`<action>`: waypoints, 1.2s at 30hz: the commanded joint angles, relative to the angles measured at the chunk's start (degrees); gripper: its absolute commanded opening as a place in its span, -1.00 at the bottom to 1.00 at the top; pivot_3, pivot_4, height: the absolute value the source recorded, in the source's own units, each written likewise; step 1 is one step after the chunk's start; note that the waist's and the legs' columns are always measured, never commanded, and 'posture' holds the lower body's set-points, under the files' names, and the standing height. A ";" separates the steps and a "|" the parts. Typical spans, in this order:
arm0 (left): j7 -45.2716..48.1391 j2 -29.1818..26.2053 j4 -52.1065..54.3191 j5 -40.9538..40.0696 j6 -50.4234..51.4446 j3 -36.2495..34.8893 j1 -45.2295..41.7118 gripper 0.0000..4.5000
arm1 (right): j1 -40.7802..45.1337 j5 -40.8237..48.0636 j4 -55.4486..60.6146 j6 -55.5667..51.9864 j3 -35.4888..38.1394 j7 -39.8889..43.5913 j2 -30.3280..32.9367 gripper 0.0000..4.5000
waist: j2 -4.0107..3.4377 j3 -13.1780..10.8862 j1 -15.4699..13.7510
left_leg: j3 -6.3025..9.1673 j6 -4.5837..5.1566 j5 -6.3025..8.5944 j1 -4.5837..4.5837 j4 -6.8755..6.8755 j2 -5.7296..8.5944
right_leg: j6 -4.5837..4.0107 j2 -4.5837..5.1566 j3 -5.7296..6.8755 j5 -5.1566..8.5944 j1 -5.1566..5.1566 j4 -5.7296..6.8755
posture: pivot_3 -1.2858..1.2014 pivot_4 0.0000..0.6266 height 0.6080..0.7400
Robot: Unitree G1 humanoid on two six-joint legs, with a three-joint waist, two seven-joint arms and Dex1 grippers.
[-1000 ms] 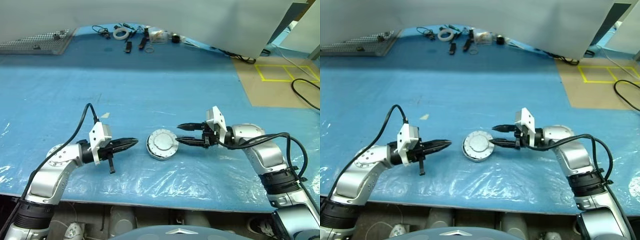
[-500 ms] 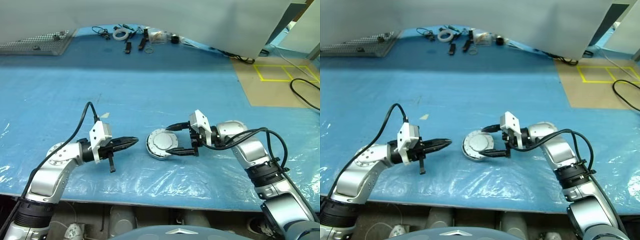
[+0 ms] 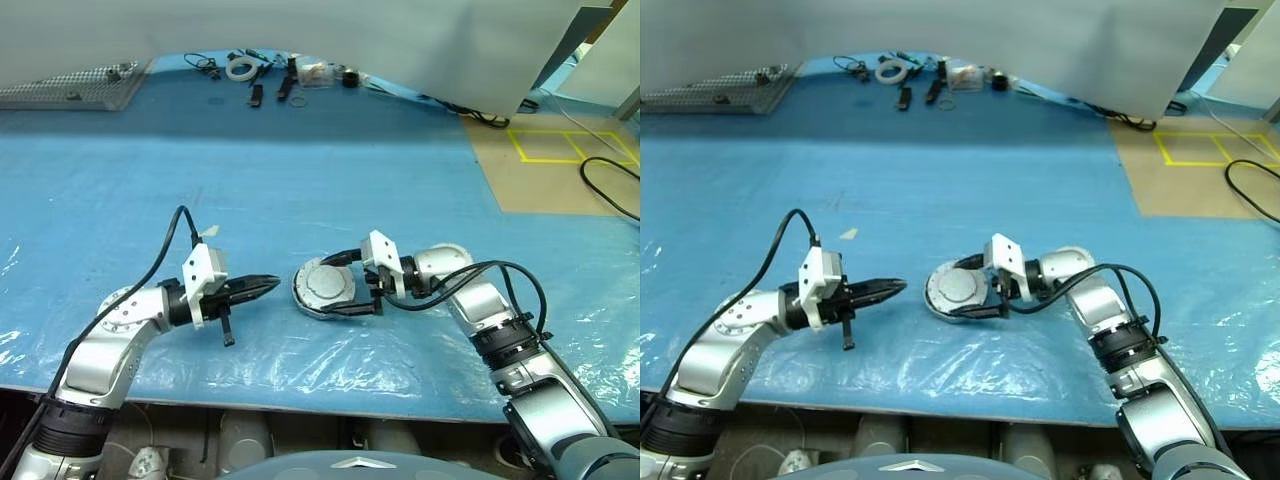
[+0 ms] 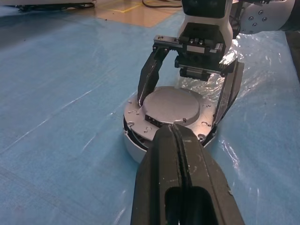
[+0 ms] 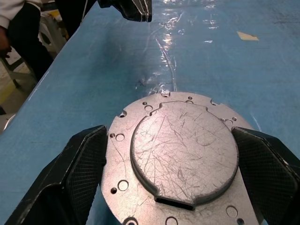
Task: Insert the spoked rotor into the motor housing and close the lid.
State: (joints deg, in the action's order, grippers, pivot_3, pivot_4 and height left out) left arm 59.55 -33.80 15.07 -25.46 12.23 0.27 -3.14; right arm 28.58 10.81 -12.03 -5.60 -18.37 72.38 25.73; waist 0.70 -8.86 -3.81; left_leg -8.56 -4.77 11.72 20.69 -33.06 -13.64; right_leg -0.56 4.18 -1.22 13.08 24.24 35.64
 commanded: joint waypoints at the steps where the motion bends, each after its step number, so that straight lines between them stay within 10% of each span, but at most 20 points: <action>1: -0.40 0.04 2.17 -0.22 -1.25 -0.29 0.04 -1.00 | 0.65 -0.96 -2.44 1.39 -0.46 0.09 -0.85 0.99 | 0.00 0.00 0.04 | -0.01 0.00 0.00 -0.01 0.00 0.00 | 0.00 0.00 -0.01 0.00 0.00 0.01 | 0.03 -0.52 1.00; 5: -0.73 0.09 2.22 -0.11 -1.44 -0.11 0.07 -1.00 | 0.93 -0.32 -2.68 1.06 0.18 0.51 -1.34 0.99 | 0.00 0.00 0.06 | -0.02 0.00 0.00 -0.05 0.00 0.00 | -0.01 0.00 -0.05 0.00 0.00 0.04 | 0.03 -0.52 1.00; 12: -1.19 0.31 2.80 -0.06 -1.62 0.32 0.67 -1.00 | 0.96 -0.36 1.44 2.05 -0.36 1.07 -1.09 0.31 | 0.00 0.00 0.06 | -0.03 0.00 0.00 -0.03 0.00 0.00 | -0.01 -0.01 -0.05 0.01 0.00 0.02 | 0.03 -0.52 1.00; 36: -2.00 0.14 3.70 -0.15 -1.28 0.18 1.82 -1.00 | -0.57 -3.01 -0.75 2.41 -1.34 -1.27 -0.99 0.31 | 0.00 0.00 0.09 | -0.05 -0.01 0.01 -0.03 0.01 0.00 | -0.02 -0.01 -0.07 0.01 0.02 0.02 | 0.03 -0.52 1.00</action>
State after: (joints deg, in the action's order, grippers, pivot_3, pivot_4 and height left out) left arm 57.75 -33.45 16.62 -25.33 11.57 0.59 -1.44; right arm 28.60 8.70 -11.66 -3.74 -19.43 70.92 24.25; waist 0.69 -8.86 -3.72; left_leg -8.61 -4.78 11.73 20.65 -33.06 -13.64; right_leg -0.58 4.17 -1.30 13.09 24.26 35.66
